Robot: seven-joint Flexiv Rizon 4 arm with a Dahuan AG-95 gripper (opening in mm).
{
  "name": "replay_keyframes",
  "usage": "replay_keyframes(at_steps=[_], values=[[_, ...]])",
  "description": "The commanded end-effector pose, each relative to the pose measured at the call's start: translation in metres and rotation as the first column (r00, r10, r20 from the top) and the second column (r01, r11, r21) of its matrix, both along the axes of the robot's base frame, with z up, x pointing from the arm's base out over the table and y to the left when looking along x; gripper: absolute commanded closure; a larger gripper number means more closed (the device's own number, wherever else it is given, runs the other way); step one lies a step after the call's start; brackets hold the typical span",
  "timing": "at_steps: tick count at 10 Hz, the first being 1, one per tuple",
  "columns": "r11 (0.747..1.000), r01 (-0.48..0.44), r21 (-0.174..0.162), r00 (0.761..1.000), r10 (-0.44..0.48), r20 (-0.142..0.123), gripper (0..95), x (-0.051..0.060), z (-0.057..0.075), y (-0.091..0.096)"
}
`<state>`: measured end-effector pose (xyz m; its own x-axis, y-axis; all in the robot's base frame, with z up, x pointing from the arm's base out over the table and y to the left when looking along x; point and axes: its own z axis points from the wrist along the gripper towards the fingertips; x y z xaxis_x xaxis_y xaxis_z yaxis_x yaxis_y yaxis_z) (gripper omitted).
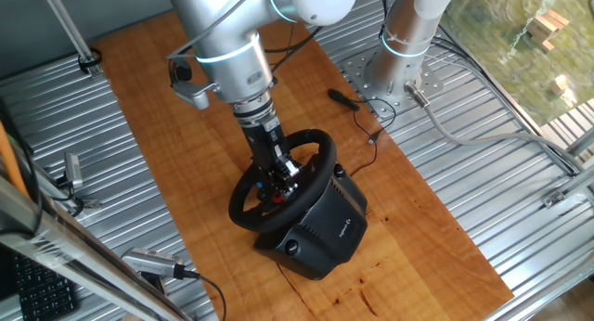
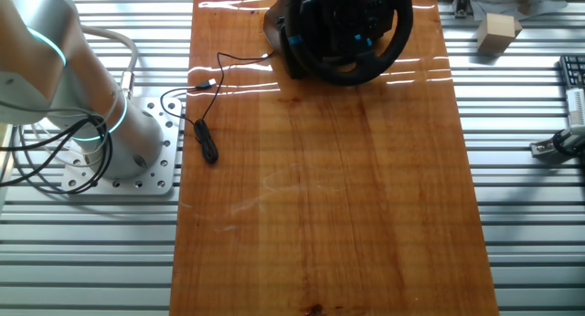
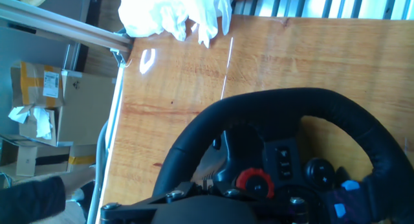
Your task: Rotate the steering wheel 90 degrees counterclockwise
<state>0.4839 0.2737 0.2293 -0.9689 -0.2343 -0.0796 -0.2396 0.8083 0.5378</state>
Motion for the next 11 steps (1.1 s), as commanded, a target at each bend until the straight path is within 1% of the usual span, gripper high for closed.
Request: replay_keyframes(at_steps=[1,3,8,11], values=[[1.0,0.001,0.002,1.0,-0.001,0.003,95.0,-0.002,0.0,0.0],[1.0,0.006,-0.001,1.0,-0.006,0.003,95.0,-0.002,0.0,0.001],[1.0,0.011,-0.008,1.0,-0.011,0.007,95.0,-0.007,-0.002,0.005],[1.0,0.007,-0.01,1.0,-0.007,0.007,95.0,-0.013,-0.002,0.002]])
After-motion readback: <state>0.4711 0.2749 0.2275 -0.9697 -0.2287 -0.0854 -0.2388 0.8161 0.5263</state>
